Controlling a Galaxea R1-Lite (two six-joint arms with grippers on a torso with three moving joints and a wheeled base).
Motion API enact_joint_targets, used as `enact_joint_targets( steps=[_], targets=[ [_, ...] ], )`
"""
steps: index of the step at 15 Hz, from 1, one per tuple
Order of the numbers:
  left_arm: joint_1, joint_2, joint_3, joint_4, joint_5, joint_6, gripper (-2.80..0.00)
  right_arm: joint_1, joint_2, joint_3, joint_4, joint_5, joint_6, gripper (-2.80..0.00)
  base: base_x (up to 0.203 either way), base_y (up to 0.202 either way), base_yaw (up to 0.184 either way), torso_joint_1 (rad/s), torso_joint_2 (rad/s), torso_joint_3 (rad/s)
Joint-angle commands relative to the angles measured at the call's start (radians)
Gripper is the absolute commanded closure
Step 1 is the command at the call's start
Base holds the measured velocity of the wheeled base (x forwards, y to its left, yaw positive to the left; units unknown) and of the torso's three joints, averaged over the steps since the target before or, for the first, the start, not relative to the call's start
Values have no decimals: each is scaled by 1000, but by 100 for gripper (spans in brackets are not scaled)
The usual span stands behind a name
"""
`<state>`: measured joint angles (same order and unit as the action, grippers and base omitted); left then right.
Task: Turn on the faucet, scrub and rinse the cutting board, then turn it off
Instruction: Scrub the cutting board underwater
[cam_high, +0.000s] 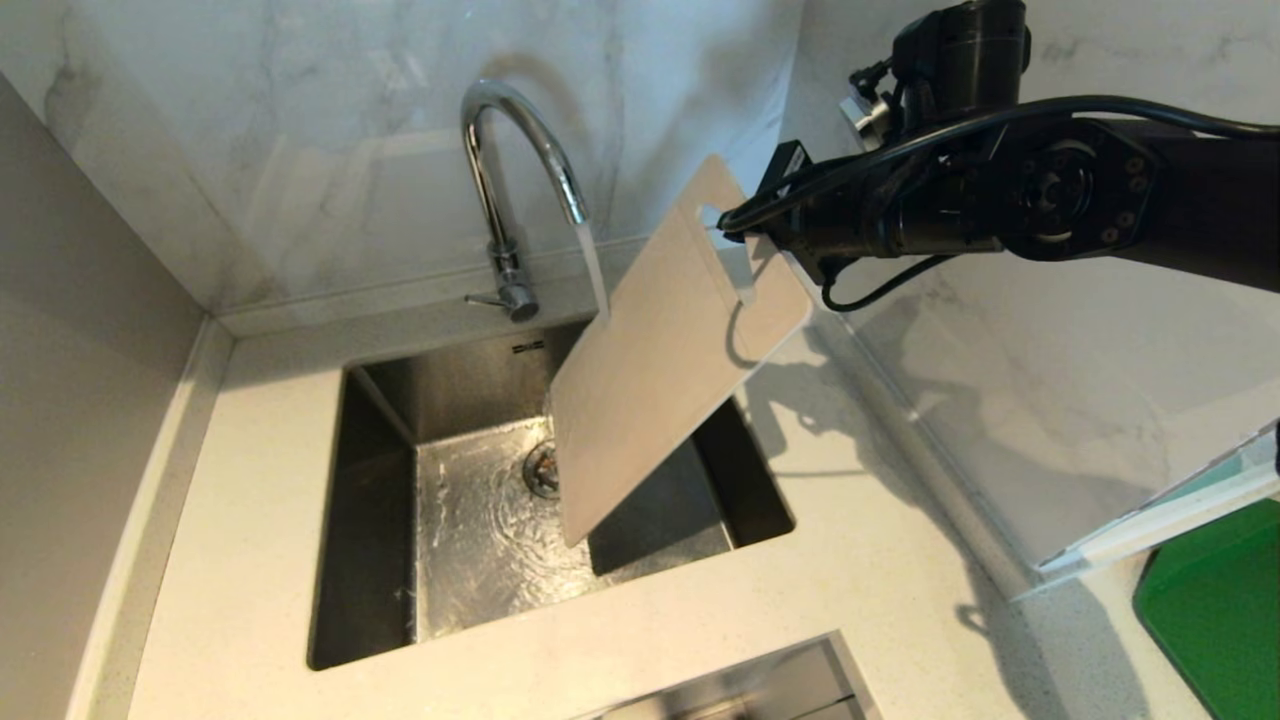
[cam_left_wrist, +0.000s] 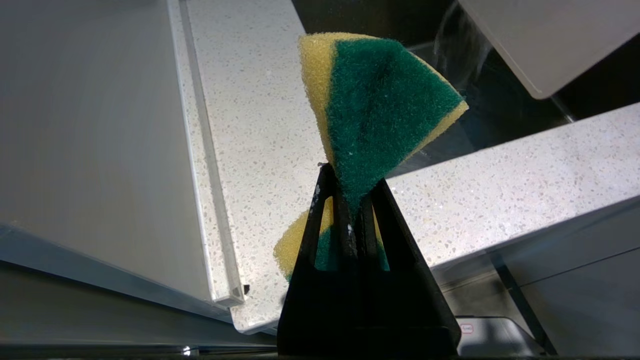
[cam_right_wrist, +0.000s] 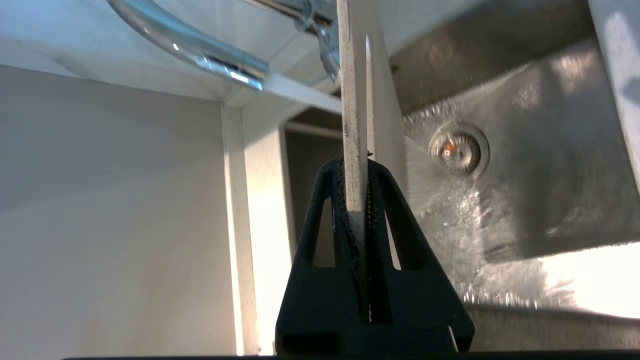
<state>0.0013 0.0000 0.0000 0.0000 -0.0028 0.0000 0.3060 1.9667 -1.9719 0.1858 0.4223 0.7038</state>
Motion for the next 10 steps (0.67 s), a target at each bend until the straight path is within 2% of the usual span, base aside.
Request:
enact_joint_targets(
  steps=[1,10],
  targets=[
    [0,2,3,0,0,0,0,1,-35,18,9,3,5,0,0,0,0,0,0,0],
    [0,2,2,-1,1,5,0,2,-184,88,37,3,8,0,0,0,0,0,0,0]
  ],
)
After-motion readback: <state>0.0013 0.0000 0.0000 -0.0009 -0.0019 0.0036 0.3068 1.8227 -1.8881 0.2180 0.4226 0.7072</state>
